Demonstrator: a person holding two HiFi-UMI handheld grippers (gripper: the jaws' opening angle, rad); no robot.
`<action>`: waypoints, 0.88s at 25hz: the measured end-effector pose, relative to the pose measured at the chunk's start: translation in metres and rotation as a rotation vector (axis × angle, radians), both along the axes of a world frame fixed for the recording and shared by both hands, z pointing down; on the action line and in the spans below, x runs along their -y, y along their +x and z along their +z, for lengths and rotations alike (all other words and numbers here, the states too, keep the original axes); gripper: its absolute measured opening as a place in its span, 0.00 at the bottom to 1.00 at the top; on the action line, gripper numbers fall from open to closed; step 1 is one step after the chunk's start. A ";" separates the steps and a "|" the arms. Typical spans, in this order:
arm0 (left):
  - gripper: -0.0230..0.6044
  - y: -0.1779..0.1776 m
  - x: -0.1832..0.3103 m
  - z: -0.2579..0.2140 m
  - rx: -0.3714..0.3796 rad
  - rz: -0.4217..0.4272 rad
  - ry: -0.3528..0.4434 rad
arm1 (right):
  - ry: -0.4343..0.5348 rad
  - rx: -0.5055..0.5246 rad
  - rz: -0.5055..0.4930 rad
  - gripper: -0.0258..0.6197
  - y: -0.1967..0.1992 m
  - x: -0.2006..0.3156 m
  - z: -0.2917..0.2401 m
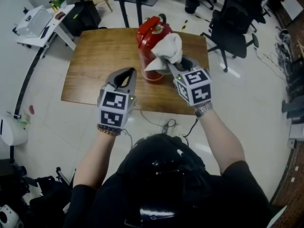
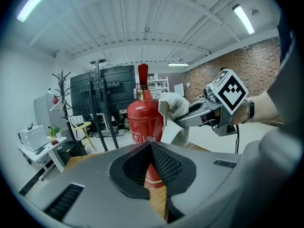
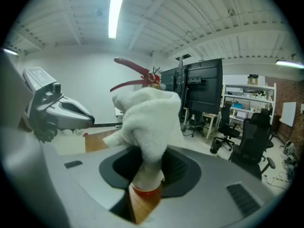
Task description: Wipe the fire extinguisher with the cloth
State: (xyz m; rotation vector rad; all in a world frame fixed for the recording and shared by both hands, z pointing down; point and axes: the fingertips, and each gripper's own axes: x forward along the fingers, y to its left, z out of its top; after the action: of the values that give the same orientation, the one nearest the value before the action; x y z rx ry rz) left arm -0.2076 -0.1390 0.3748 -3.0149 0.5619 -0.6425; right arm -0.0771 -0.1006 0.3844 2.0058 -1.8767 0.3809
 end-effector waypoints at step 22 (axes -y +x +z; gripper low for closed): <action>0.03 0.002 0.000 0.031 0.092 0.026 -0.016 | -0.206 0.053 0.043 0.23 0.009 -0.004 0.143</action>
State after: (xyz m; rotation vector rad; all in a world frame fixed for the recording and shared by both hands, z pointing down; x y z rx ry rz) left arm -0.2057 -0.1387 0.4057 -2.9833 0.5154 -0.7829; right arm -0.0683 -0.0962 0.5271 1.9172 -1.7486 0.6186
